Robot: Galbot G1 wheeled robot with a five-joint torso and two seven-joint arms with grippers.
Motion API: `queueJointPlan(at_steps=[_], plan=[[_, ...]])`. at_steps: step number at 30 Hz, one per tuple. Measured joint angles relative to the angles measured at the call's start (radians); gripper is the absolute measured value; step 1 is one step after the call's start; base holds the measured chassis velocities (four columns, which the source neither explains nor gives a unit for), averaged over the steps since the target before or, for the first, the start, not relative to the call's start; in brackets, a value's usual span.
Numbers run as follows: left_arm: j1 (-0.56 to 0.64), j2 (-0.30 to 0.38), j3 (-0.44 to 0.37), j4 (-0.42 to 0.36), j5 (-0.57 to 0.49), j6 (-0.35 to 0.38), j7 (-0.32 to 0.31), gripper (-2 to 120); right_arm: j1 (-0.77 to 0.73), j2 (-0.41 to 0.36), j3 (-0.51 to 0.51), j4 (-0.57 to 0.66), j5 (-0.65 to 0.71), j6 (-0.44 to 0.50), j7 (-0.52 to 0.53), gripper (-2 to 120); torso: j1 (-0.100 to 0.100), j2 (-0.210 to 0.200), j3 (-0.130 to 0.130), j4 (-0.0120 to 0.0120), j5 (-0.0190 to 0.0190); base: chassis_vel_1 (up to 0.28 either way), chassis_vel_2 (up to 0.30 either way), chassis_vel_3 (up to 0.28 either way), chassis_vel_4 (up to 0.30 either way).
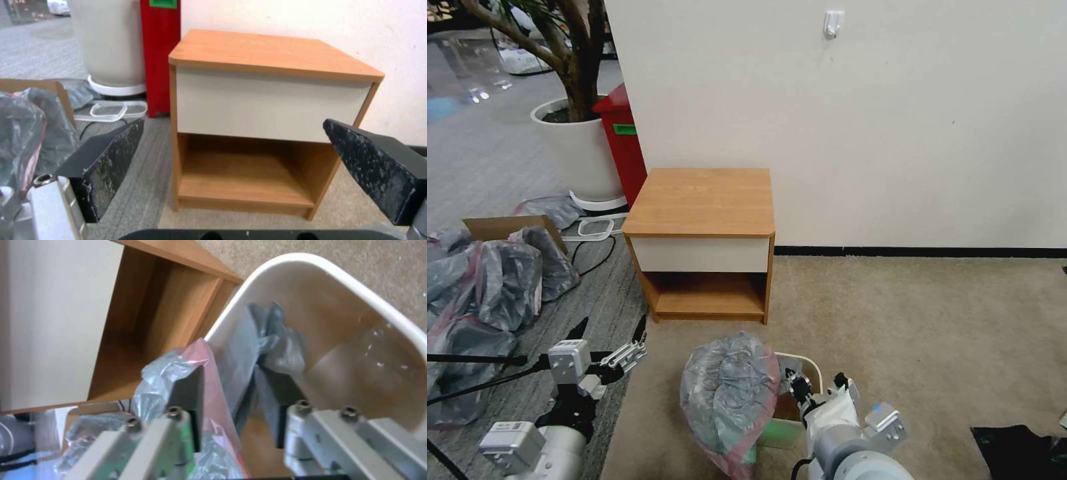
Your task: Pick up the garbage bag from the table and place it over the trash can.
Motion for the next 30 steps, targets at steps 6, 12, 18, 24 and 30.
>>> queueJointPlan(at_steps=[6,12,18,24,30], plan=[[-0.001,0.003,0.0,0.0,-0.001,0.0,0.0,100,0.04,-0.039,0.046,-0.012,0.036,-0.006,-0.001,54,0.0,0.0,0.0,0.0,0.0,0.0,0.0,0.0,0.0],[-0.002,0.005,0.001,0.0,-0.001,0.001,0.001,100,0.055,-0.082,0.09,0.012,0.085,-0.011,0.009,76,0.0,0.0,0.0,0.0,0.0,0.0,0.0,0.0,0.0],[0.0,0.005,0.006,0.0,0.0,0.01,0.009,100,0.067,-0.105,0.127,0.045,0.109,-0.024,0.007,97,0.0,0.0,0.0,0.0,0.0,0.0,0.0,0.0,0.0],[0.009,0.008,0.024,0.0,0.007,0.043,0.018,100,0.092,-0.118,0.18,0.036,0.08,-0.06,-0.089,100,0.0,0.0,0.0,0.0,0.0,0.0,0.0,0.0,0.0],[0.009,0.027,0.082,0.0,0.059,0.06,0.018,100,0.101,-0.139,0.217,0.002,-0.02,-0.079,-0.252,100,0.0,0.0,0.0,0.0,-0.0002,0.0,0.0,0.0,0.0]])
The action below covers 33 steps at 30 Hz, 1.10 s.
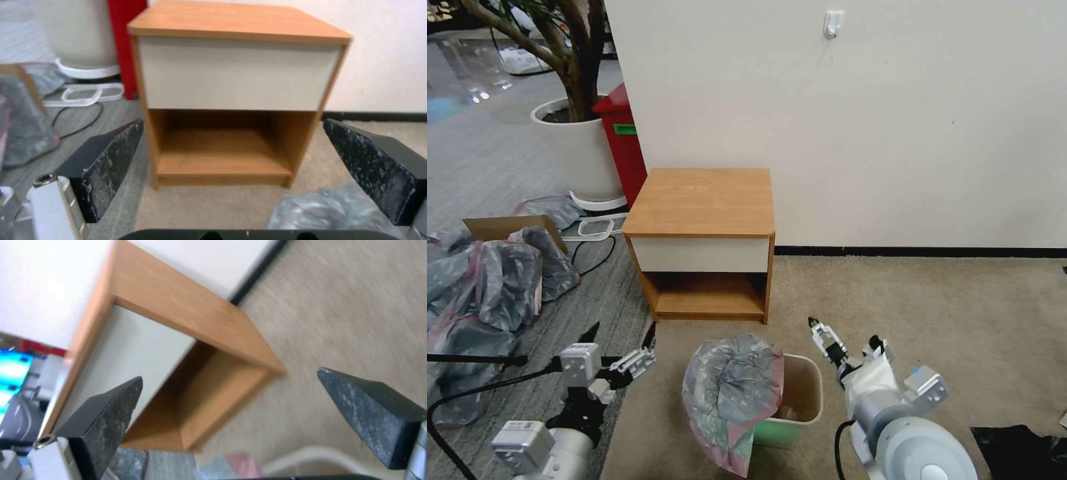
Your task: Pick up the garbage bag from the table and place it over the trash can.
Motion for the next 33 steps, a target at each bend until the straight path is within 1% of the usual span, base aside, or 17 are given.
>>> queueJointPlan(at_steps=[1,2,3,4,7,10,11,14,15,17,19,21,23,26,27,29,33], plan=[[0.0,0.003,0.009,0.0,0.008,0.001,0.0,100,0.0,-0.003,0.004,-0.007,-0.022,0.0,-0.031,100,0.0,0.0,0.0,0.0,0.0001,0.0,0.0,0.0,0.0],[0.0,0.003,0.009,0.0,0.008,0.001,0.0,100,0.0,-0.003,0.004,-0.007,-0.022,0.0,-0.031,100,0.0,0.0,0.0,0.0,0.0001,0.0,0.0,0.0,0.0],[-0.001,0.012,0.048,0.004,0.056,0.028,-0.004,100,-0.004,-0.017,0.02,-0.027,-0.105,0.001,-0.143,100,0.0,0.0,0.0,0.0,0.0001,0.0,0.0,0.0,0.0],[-0.002,0.016,0.066,0.008,0.075,0.038,-0.011,100,-0.005,-0.021,0.026,-0.032,-0.13,0.003,-0.176,100,0.0,0.0,0.0,0.0,0.0001,0.0,0.0,0.0,0.0],[-0.002,0.021,0.086,0.014,0.104,0.055,-0.024,100,-0.005,-0.026,0.032,-0.037,-0.162,0.008,-0.212,100,0.0,0.0,0.0,-0.0001,0.0002,0.0,0.0,0.0,0.0],[-0.008,0.03,0.135,0.044,0.174,0.106,-0.06,89,-0.004,-0.036,0.036,-0.047,-0.265,0.038,-0.287,100,0.0,0.0,0.0,0.0,0.0002,0.0,0.0,0.0,0.0],[-0.008,0.03,0.135,0.044,0.174,0.106,-0.06,89,-0.004,-0.036,0.036,-0.047,-0.265,0.038,-0.287,100,0.0,0.0,0.0,0.0,0.0002,0.0,0.0,0.0,0.0],[-0.05,0.033,0.176,0.096,0.216,0.124,-0.079,74,-0.003,-0.04,0.032,-0.046,-0.326,0.056,-0.308,100,0.0,0.0,0.0,0.0,0.0001,0.0,0.0,0.0,0.0],[-0.05,0.033,0.176,0.096,0.216,0.124,-0.079,74,-0.003,-0.04,0.032,-0.046,-0.326,0.056,-0.308,100,0.0,0.0,0.0,0.0,0.0001,0.0,0.0,0.0,0.0],[-0.092,0.034,0.213,0.143,0.221,0.129,-0.082,71,-0.003,-0.039,0.03,-0.042,-0.343,0.063,-0.308,100,0.0,0.0,0.0,0.0001,0.0,0.0,0.0,0.0,0.0],[-0.124,0.034,0.239,0.173,0.223,0.137,-0.088,70,-0.004,-0.036,0.029,-0.038,-0.345,0.065,-0.308,100,0.0,0.0,0.0,0.0,0.0001,0.0,0.0,0.0,0.0],[-0.133,0.035,0.248,0.183,0.223,0.14,-0.091,70,-0.005,-0.035,0.029,-0.036,-0.345,0.065,-0.308,100,0.0,0.0,0.0,0.0,0.0001,0.0,0.0,0.0,0.0],[-0.173,0.035,0.281,0.218,0.223,0.155,-0.105,72,-0.006,-0.029,0.026,-0.035,-0.346,0.065,-0.306,100,0.0,0.0,0.0,0.0,0.0001,0.0,0.0,0.0,0.0],[-0.199,0.035,0.303,0.243,0.222,0.163,-0.116,75,-0.006,-0.025,0.024,-0.035,-0.347,0.066,-0.304,100,0.0,0.0,0.0,0.0,0.0,0.0,0.0,0.0,0.0],[-0.245,0.035,0.338,0.29,0.219,0.171,-0.124,76,-0.006,-0.015,0.022,-0.044,-0.355,0.069,-0.301,100,0.0,0.0,0.0,0.0,0.0001,0.0,0.0,0.0,0.0],[-0.261,0.034,0.351,0.308,0.218,0.173,-0.127,77,-0.008,-0.011,0.021,-0.047,-0.358,0.071,-0.3,100,0.0,0.0,0.0,0.0,0.0001,0.0,0.0,0.0,0.0],[-0.306,0.025,0.4,0.353,0.203,0.206,-0.167,70,-0.015,-0.001,0.016,-0.062,-0.369,0.077,-0.299,100,0.0,0.0,0.0,0.0,0.0001,0.0,0.0,0.0,0.0]])
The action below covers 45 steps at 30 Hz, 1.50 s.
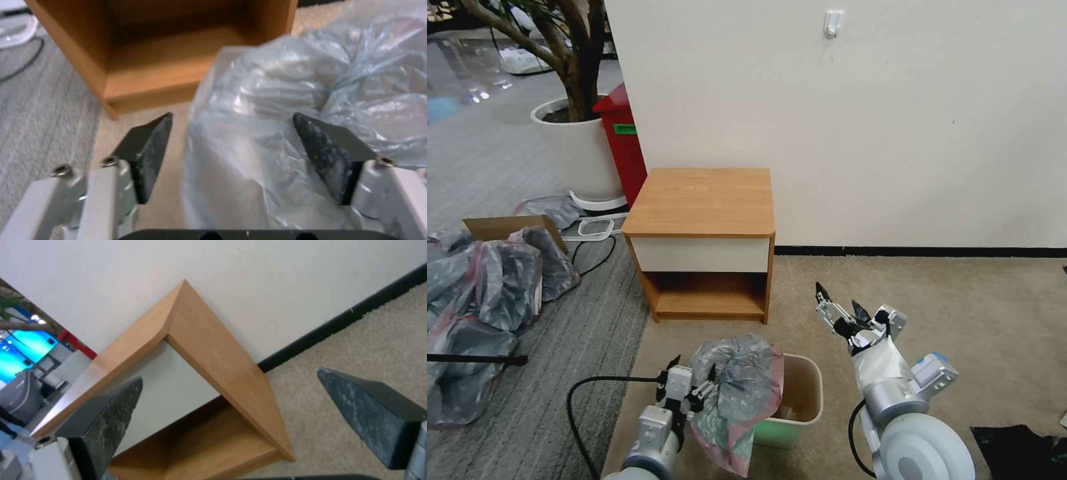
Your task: Pick up the garbage bag from the table and place it over the trash can.
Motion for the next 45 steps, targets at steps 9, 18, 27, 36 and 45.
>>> queueJointPlan(at_steps=[9,18,27,36,45], plan=[[-0.033,-0.001,0.034,0.012,-0.046,0.057,-0.053,56,0.005,0.009,-0.008,-0.017,-0.001,0.002,0.003,100,0.0,0.0,0.0,0.0001,0.0,0.0,0.0,0.0,0.0],[-0.063,0.01,0.042,0.024,-0.076,0.093,-0.072,56,0.009,0.016,-0.013,-0.03,-0.003,0.002,0.004,100,0.0,0.0,0.0,0.0001,0.0,0.0,0.0,0.0,0.0],[-0.098,0.003,0.067,0.03,-0.131,0.166,-0.122,48,0.008,0.028,-0.018,-0.037,0.0,0.002,0.006,100,0.0,0.0,0.0,0.0001,0.0,0.0,0.0,0.0,0.0],[-0.11,-0.003,0.069,0.039,-0.159,0.171,-0.141,27,0.004,0.026,-0.023,-0.028,0.0,0.0,0.007,100,0.0,0.0,0.0,0.0001,0.0,0.0,0.0,0.0,0.0],[-0.091,-0.011,0.058,0.024,-0.181,0.095,-0.162,9,-0.048,-0.018,-0.033,0.042,-0.033,-0.096,-0.02,100,0.0,0.0,0.0,0.0001,0.0,0.0,0.0,0.0,0.0]])
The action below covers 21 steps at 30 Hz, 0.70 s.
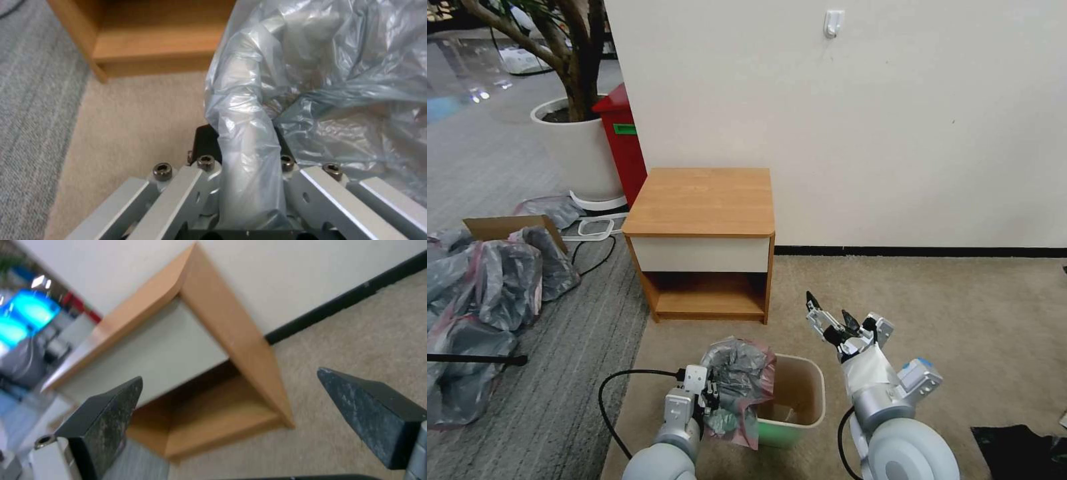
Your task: Pick up the garbage bag from the table and place it over the trash can.
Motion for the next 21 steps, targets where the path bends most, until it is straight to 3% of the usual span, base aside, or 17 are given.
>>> queueJointPlan(at_steps=[6,8,12,21], plan=[[0.03,-0.004,-0.046,-0.017,-0.002,-0.116,0.043,7,-0.057,-0.075,-0.001,0.048,-0.025,-0.151,-0.087,100,0.0,0.0,0.0,-0.0001,0.0001,0.0,0.0,0.0,0.0],[0.051,-0.008,-0.077,-0.038,0.002,-0.187,0.088,7,-0.055,-0.118,-0.024,0.072,-0.005,-0.244,-0.114,100,0.0,0.0,0.0,0.0,0.0001,0.0,0.0,0.0,0.0],[0.071,-0.01,-0.097,-0.061,0.003,-0.247,0.132,7,-0.013,-0.127,-0.052,0.068,0.041,-0.322,-0.118,100,0.0,0.0,0.0,0.0,0.0,0.0,0.0,0.0,0.0],[0.104,-0.01,-0.12,-0.104,0.003,-0.301,0.192,7,0.067,-0.073,-0.099,-0.01,0.079,-0.336,-0.067,100,0.0,0.0,0.0,0.0,-0.0001,0.0,0.0,0.0,0.0]])
